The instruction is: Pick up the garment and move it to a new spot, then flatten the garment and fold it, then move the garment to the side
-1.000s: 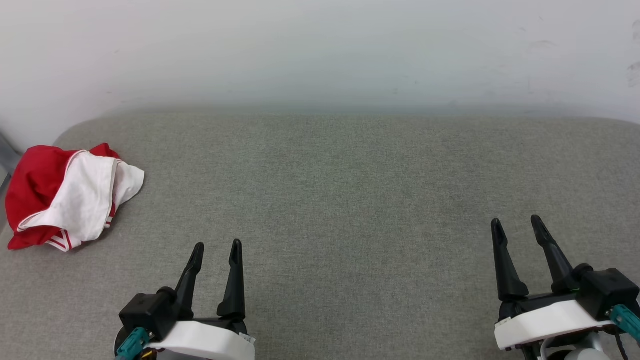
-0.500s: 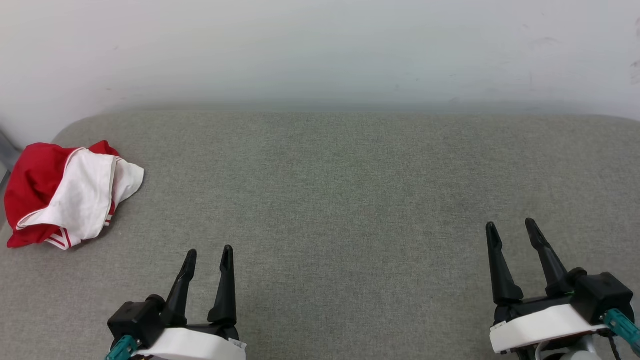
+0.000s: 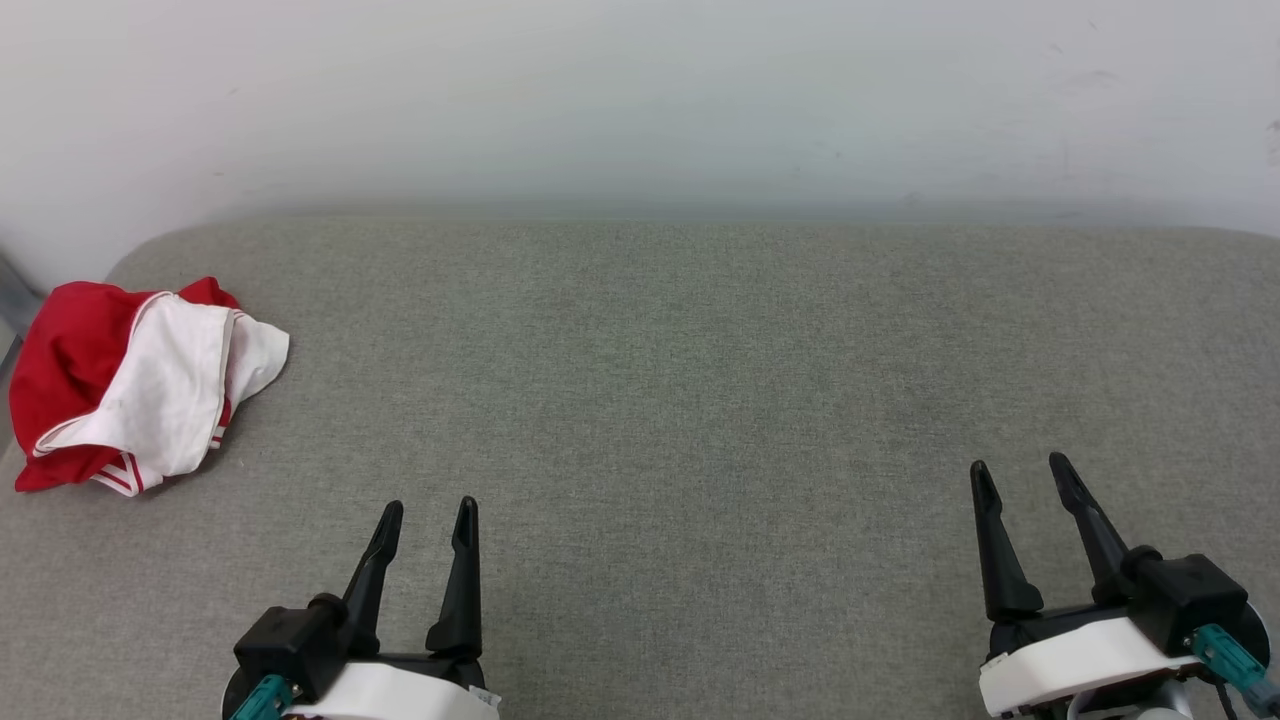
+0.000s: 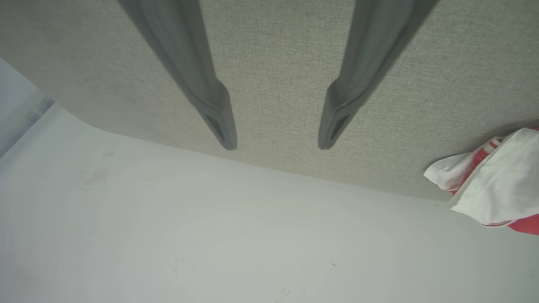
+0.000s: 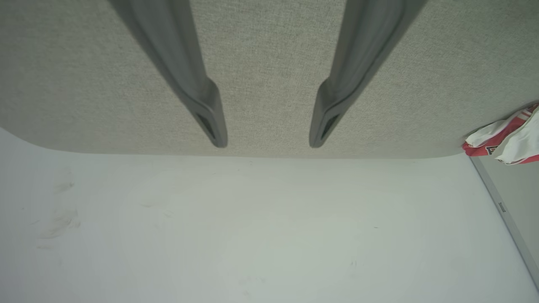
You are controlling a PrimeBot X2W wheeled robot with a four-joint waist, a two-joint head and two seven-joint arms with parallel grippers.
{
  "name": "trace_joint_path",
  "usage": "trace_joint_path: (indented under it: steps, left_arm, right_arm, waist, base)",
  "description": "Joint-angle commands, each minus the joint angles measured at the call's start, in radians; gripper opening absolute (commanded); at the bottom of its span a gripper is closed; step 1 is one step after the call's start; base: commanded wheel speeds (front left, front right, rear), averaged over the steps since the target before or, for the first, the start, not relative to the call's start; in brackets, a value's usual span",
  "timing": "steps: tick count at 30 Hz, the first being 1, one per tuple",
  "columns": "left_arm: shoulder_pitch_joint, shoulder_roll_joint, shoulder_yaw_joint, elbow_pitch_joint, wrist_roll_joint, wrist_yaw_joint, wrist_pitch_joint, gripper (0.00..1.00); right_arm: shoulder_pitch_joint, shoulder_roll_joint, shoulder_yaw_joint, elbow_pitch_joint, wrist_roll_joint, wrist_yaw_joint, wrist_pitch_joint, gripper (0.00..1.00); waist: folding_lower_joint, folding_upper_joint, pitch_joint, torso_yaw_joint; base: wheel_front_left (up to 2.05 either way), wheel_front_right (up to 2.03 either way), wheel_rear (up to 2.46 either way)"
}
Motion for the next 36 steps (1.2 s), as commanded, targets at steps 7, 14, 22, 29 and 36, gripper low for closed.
trace_joint_path:
  steps: [7,14,22,29,36]
  left_arm:
    - [0.002,0.001,0.002,-0.005,0.007,0.002,-0.004,1.0]
    - [-0.002,0.001,0.005,-0.006,-0.008,-0.006,-0.004,1.0]
    - [-0.02,0.001,0.012,0.001,0.016,0.007,-0.004,1.0]
    - [-0.022,0.0,0.016,-0.012,0.066,0.046,-0.004,1.0]
    - [-0.018,0.0,0.017,-0.031,0.089,0.066,-0.004,1.0]
  right_arm:
    - [-0.006,0.002,-0.006,0.0,-0.006,0.0,-0.002,1.0]
    - [-0.006,0.002,-0.002,-0.003,0.015,0.0,-0.002,1.0]
    - [-0.002,0.002,0.008,-0.005,0.011,0.0,-0.002,1.0]
    - [-0.009,0.002,0.022,-0.012,0.001,0.0,-0.002,1.0]
    - [-0.014,0.002,0.037,-0.012,-0.001,0.0,-0.002,1.0]
  waist:
    - [0.0,0.0,0.003,0.001]
    - [0.0,0.0,0.005,0.007]
    - [0.0,0.0,0.011,0.063]
    - [0.0,0.0,0.015,0.157]
    - [0.0,0.0,0.011,0.26]
  base:
    - [0.0,0.0,0.0]
    - [0.0,0.0,0.0]
    - [0.0,0.0,0.0]
    - [0.0,0.0,0.0]
    - [0.0,0.0,0.0]
